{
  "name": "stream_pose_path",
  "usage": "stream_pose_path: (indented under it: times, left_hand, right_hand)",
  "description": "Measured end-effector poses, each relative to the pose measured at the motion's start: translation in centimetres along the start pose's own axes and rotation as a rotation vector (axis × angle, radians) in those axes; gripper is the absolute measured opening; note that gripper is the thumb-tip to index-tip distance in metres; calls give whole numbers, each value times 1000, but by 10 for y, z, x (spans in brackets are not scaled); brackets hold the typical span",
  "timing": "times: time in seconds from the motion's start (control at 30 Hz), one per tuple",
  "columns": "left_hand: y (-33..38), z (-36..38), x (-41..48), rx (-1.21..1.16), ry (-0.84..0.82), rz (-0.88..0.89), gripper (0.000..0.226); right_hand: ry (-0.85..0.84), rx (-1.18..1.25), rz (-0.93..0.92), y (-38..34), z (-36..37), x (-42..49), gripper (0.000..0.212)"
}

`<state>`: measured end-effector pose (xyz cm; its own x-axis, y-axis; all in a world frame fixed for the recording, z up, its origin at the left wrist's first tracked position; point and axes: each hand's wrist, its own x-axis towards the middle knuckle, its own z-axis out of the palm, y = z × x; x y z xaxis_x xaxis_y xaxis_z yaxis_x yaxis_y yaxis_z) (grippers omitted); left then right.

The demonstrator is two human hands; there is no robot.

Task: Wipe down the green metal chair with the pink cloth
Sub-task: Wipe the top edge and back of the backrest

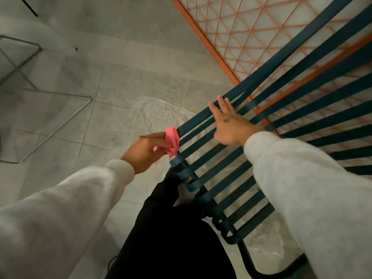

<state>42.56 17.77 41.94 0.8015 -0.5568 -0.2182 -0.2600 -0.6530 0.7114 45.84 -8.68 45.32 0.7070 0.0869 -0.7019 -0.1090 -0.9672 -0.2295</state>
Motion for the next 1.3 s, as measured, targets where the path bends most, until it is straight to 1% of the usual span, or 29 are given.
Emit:
stream_pose_path:
  times: [0.07,0.2,0.27,0.33,0.43,0.5,0.53,0.6,0.7,0.77,0.83,0.9,0.97,1.03,1.13,1.17,1.23,1.3]
  left_hand:
    - [8,3,17,12,33,31,14]
    - [3,-1,31,77,-29,81,17]
    - [-5,0,27,50,-21,117,18]
    - [-18,6,24,-10,6,146,19]
    - [-41,10,22,-202,-9,174,19]
    - [-54,6,25,-282,-49,234,17]
    - [-58,4,25,-307,-74,260,17]
    - [-68,5,20,-355,-122,267,15]
    - [-94,14,16,-463,-182,202,13]
    - [-107,21,14,-606,-219,99,16]
    - [-114,26,12,-773,-236,-14,20]
    - [-116,26,7,-975,-228,-178,18]
    - [-117,18,5,-1104,-177,-372,9]
    - [-118,9,6,-1143,-141,-493,4]
    - [-124,-3,4,-1120,-86,-591,7]
    - [-125,-5,0,-1133,-84,-645,8]
    - [-127,-5,-10,-1152,-137,-719,11]
    - [-122,1,-24,-1136,-196,-770,20]
  right_hand:
    - [15,40,21,-5,2,-2,90]
    - [32,80,59,-11,6,-1,89]
    - [76,105,89,-15,12,1,90]
    - [127,141,118,-22,16,5,88]
    - [197,222,175,-32,22,8,85]
    - [280,299,212,-42,29,13,79]
    - [351,358,224,-47,36,15,75]
    - [541,556,250,-57,52,17,65]
    - [864,1072,396,-86,75,27,58]
    - [981,1362,478,-107,85,35,63]
    - [1026,1533,514,-120,90,42,64]
    - [1015,1559,553,-125,98,43,53]
    - [929,1591,602,-131,114,35,34]
    - [813,1638,635,-137,135,24,22]
    - [650,1619,596,-146,165,12,10]
    - [592,1578,549,-150,173,10,11]
    - [451,1422,413,-161,189,4,23]
    - [342,1236,268,-175,203,-1,36]
